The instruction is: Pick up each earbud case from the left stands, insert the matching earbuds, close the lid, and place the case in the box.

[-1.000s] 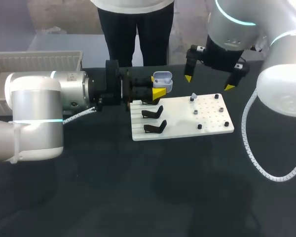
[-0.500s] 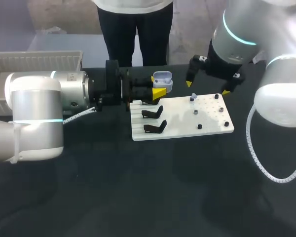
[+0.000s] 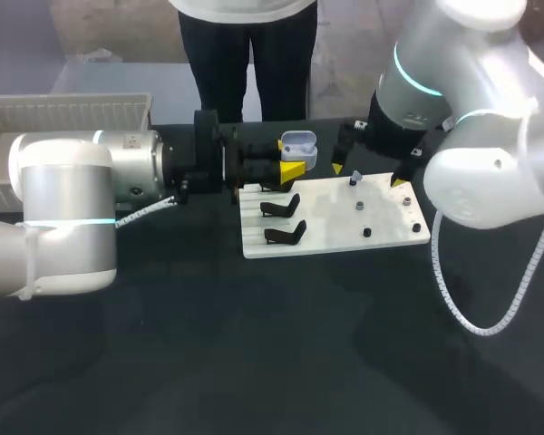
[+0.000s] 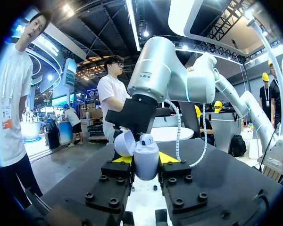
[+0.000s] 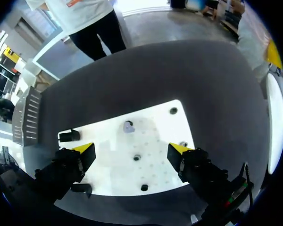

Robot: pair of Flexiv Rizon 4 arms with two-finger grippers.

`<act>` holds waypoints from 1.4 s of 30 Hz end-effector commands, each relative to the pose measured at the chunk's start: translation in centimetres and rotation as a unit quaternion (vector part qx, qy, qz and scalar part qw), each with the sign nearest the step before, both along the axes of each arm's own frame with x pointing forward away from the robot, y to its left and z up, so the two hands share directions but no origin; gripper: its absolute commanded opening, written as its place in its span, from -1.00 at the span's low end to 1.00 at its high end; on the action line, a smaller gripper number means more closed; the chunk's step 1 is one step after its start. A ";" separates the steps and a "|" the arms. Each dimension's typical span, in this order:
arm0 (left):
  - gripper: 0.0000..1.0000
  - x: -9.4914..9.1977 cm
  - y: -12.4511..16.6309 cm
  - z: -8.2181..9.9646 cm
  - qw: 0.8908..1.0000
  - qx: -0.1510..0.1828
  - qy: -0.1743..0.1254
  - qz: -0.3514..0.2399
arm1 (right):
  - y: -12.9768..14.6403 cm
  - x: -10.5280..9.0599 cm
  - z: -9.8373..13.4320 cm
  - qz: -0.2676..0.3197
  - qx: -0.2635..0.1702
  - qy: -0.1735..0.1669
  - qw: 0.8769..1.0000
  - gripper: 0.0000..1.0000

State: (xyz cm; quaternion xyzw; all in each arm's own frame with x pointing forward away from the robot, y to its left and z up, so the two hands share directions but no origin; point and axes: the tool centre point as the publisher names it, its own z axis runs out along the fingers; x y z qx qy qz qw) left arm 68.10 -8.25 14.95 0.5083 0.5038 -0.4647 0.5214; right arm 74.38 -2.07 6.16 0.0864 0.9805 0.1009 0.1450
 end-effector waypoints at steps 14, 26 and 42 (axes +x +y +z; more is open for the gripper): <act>-1.00 -0.1 0.0 -0.1 1.000 -0.003 -0.003 0.003 | 0.4 2.3 -2.7 0.005 0.009 0.009 1.000 0.75; -1.00 -0.1 0.0 -0.1 1.000 -0.003 -0.003 0.003 | 0.6 2.7 -2.8 0.011 0.010 0.014 1.000 0.00; -1.00 -0.1 0.0 -0.1 1.000 -0.003 -0.003 0.003 | 1.1 2.9 -3.4 0.011 0.012 0.023 1.000 -0.08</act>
